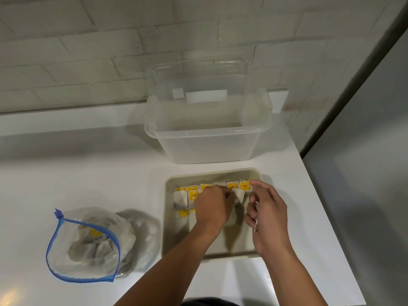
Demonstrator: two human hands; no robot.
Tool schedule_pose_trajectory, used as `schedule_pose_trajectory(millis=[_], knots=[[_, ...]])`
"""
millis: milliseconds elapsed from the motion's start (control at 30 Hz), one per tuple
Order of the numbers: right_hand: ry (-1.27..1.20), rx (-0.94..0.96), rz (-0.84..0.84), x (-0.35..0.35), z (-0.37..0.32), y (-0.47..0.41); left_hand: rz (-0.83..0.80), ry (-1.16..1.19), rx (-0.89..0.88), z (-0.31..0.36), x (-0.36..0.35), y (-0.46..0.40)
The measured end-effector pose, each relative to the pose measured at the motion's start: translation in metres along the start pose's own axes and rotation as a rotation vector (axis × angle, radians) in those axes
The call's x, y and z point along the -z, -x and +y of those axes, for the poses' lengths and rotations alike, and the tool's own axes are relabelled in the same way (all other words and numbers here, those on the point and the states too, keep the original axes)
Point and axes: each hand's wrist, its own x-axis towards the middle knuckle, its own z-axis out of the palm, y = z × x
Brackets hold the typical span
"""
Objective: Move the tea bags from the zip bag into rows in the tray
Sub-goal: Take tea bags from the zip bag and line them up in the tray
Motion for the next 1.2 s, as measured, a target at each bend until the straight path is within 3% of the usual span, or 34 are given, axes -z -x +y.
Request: schedule_pose_trajectory(millis=[133,333,500,667,1200], knots=[[0.068,-0.06,-0.033,0.001,0.004,-0.003,0.0,-0.007,0.021,-0.002,-0.001,-0.001],[0.154,-0.293,-0.132,-0.005,0.018,-0.006,0.006,-0.011,0.032,-0.002,0.006,-0.002],[0.196,-0.378,-0.113,-0.005,0.027,-0.01,0.032,0.013,0.05,-0.011,0.015,-0.001],[0.26,-0.379,-0.074,-0.007,0.034,-0.018,0.029,-0.019,0.032,-0.021,0.018,0.005],[0.414,-0.251,-0.074,-0.005,0.049,-0.027,-0.185,0.001,0.013,-0.036,0.018,0.018]])
